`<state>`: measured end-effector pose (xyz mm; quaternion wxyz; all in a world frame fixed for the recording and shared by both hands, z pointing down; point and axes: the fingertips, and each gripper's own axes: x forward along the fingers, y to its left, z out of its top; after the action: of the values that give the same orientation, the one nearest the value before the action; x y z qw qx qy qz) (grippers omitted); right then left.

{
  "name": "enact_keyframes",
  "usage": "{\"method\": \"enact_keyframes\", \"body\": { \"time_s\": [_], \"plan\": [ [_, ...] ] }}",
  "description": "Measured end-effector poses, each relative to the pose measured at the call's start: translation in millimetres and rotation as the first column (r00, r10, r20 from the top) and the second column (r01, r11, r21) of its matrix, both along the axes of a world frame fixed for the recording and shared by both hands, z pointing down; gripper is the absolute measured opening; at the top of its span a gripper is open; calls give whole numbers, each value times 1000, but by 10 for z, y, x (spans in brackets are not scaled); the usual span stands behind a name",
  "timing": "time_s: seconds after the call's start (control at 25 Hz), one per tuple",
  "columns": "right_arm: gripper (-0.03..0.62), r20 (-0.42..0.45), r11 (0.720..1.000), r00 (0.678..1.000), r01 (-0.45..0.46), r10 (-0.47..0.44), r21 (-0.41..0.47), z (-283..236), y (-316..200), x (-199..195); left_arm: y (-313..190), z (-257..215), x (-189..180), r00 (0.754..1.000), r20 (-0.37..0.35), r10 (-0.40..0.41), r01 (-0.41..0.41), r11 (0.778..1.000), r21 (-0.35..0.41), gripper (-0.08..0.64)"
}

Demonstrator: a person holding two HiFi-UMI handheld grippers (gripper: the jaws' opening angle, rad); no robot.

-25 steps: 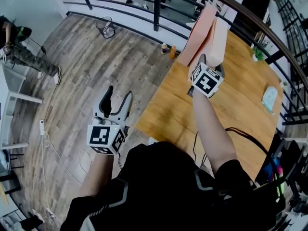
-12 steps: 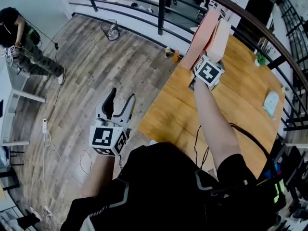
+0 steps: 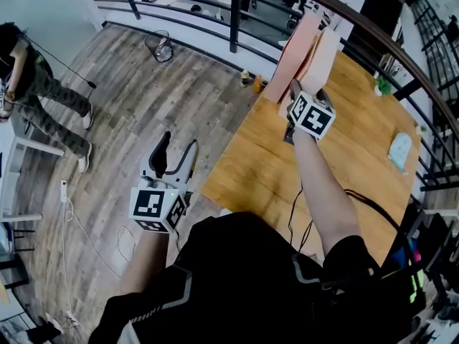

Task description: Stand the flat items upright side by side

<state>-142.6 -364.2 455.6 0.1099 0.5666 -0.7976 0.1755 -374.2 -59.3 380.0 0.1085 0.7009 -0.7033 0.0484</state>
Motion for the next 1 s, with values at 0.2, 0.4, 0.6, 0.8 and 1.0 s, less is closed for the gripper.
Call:
{"method": "enact_keyframes", "body": {
  "time_s": [0.2,0.4,0.6,0.8,1.0],
  "plan": [
    [333,-31,995,995,97,-95,35,-73,155,20,-29,-101,46,999,-29,14,-13,999,35,279],
    [268,-114,992,986,125,-122,15,122,173,123,-32,-85,38,999,-31,13,-12,999,31,279],
    [215,-151,990,979,139,-138,-5,304,70,137,4,-75,-3,999,-44,-2,3,999,32,279],
    [204,-131,990,982,138,-139,-20,331,-53,99,9,-102,-19,998,-54,-12,14,999,35,278],
    [202,-83,994,990,107,-110,-39,370,-157,93,13,-102,-45,998,-59,-28,30,999,37,276]
  ]
}}
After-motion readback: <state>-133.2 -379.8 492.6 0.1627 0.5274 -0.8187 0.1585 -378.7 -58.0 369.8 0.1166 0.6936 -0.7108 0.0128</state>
